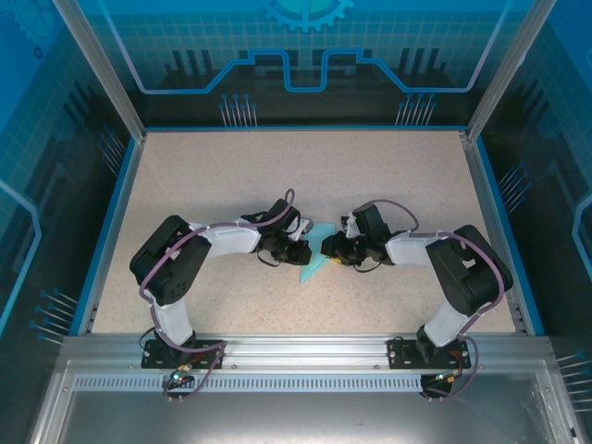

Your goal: Fold a paper plane with a square sheet of paper (pick it up from the middle)

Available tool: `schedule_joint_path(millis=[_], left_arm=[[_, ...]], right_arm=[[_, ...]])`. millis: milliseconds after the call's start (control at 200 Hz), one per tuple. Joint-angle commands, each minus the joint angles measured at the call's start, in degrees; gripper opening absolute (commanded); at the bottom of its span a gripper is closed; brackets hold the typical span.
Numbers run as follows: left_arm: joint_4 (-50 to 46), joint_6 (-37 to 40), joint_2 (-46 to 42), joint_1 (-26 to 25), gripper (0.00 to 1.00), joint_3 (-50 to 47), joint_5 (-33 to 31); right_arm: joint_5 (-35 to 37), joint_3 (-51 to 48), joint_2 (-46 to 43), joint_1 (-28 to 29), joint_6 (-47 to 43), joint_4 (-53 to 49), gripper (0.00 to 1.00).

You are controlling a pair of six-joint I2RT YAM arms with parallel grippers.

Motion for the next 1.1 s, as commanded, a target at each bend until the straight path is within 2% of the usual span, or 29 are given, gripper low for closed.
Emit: schedule_joint_path(millis=[0, 90, 240, 445, 730, 890, 1095], left_arm=[[1.05, -0.13, -2.58, -0.16, 0.14, -1.79, -0.60], [1.04, -0.14, -4.50, -0.20, 0.19, -2.42, -0.98], [0.99, -0.53, -9.09, -1.73, 0.36, -4.50, -3.98], [-2.00, 0.48, -11.47, -9.38, 0.45, -4.66, -15.38], [-3.56, -2.46, -8.13, -16.42, 0.47, -2.70, -29.54], [-3.98, -3.99, -6.68, -18.48, 0.47, -1.80, -34.78], [-4.47, -5.14, -5.39, -20.15, 0.43, -0.91, -38.54]], right_arm=[[-1.17, 1.77, 1.75, 0.86, -1.09, 0.79, 0.29], [-1.45, 2.34, 2.33, 0.87, -1.70, 0.11, 0.23], [-0.79, 2.54, 2.12, 0.91, -1.58, -1.12, 0.19], [-1.10, 2.44, 0.70, 1.01, -0.51, -1.09, 0.16], [-1.87, 2.79, 0.38, 1.09, -0.23, -1.74, 0.17], [-2.32, 2.81, 0.23, 1.09, -0.03, -1.78, 0.17], [-2.50, 2.98, -0.20, 1.12, 0.25, -1.96, 0.18]])
